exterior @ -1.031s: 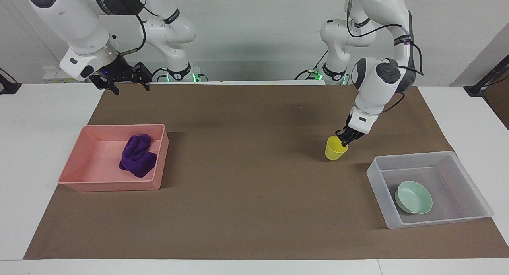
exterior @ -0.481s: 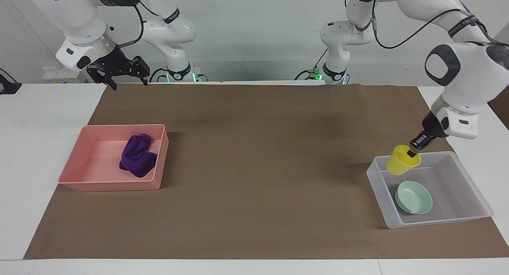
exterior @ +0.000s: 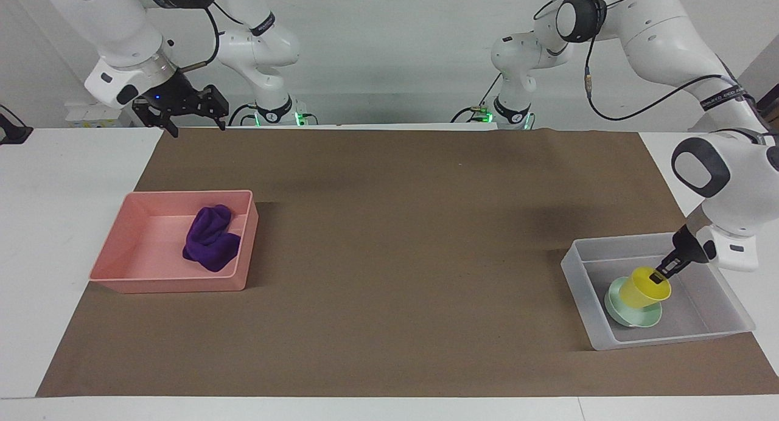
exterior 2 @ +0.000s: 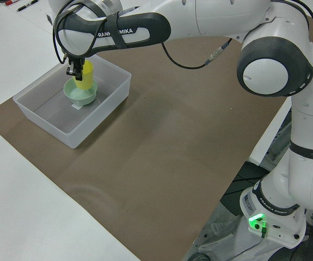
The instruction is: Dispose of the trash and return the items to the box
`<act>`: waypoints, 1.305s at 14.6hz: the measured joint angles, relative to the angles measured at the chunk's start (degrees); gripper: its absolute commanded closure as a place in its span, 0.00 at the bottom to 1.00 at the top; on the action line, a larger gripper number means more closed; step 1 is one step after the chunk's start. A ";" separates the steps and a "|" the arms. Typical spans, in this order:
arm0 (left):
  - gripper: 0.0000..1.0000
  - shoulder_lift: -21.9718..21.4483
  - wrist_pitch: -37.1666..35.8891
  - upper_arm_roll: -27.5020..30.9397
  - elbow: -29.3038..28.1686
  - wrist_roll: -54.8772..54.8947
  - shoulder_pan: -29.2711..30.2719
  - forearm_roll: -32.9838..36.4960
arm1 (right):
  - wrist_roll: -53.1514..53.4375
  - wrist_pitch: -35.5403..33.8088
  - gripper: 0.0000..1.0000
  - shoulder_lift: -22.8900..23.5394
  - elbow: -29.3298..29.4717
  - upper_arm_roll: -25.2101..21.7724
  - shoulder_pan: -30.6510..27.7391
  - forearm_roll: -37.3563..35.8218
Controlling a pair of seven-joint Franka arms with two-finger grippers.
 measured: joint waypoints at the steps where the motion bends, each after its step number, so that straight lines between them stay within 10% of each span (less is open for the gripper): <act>1: 0.86 0.59 0.00 -0.02 -0.15 0.00 0.00 0.03 | 0.00 0.00 0.01 0.00 0.00 0.00 0.00 0.00; 2: 0.30 1.02 0.00 0.03 -0.56 0.00 0.05 0.05 | 0.00 0.00 0.01 0.00 0.00 0.00 0.00 0.00; 3: 0.00 1.32 0.02 0.09 -0.90 0.05 0.12 0.05 | 0.02 0.00 0.01 0.00 0.00 -0.02 0.00 0.00; 9: 0.00 -1.21 -1.40 -0.39 1.44 0.71 -1.23 0.88 | 0.07 0.00 0.01 0.00 -0.03 -0.18 -0.02 -0.01; 15: 0.00 -15.77 -26.18 -0.93 1.21 14.26 -2.74 1.41 | 0.10 0.00 0.01 0.00 -0.04 -0.28 -1.53 -0.11; 19: 0.00 -28.89 -25.57 -1.15 -10.41 14.53 -7.00 1.62 | 0.10 0.01 0.01 0.00 -0.04 -0.33 -3.89 -0.17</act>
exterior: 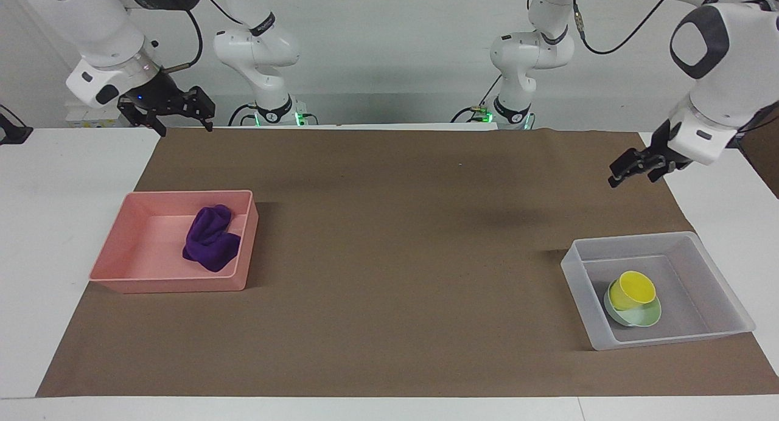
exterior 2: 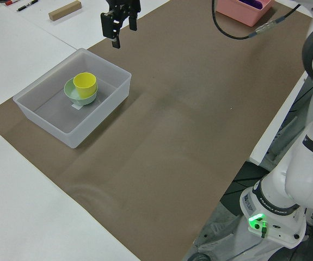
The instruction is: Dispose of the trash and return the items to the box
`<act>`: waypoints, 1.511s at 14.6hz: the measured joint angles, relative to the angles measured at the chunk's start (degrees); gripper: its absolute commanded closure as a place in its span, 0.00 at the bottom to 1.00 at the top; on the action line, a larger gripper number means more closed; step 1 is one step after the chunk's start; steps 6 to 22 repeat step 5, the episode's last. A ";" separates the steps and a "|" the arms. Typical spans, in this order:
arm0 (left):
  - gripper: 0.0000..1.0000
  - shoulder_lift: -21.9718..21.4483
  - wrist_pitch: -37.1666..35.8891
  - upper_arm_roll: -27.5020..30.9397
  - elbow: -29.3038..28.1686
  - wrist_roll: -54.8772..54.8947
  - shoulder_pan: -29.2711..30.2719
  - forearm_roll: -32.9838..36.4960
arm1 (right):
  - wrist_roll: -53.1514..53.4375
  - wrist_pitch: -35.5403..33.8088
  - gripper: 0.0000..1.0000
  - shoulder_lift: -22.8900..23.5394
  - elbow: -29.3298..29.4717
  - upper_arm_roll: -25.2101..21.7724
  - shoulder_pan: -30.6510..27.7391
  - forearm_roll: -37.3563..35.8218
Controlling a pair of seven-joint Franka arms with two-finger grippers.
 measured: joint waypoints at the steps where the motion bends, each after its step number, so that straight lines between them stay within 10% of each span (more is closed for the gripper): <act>1: 0.00 -1.93 1.93 0.01 -2.11 0.10 -0.02 0.01 | 0.00 0.05 0.01 0.00 0.00 -0.01 -0.44 0.00; 22: 0.00 -2.83 4.41 0.42 -3.58 1.22 0.15 0.08 | 0.00 0.45 0.01 0.00 0.00 0.01 -0.53 0.00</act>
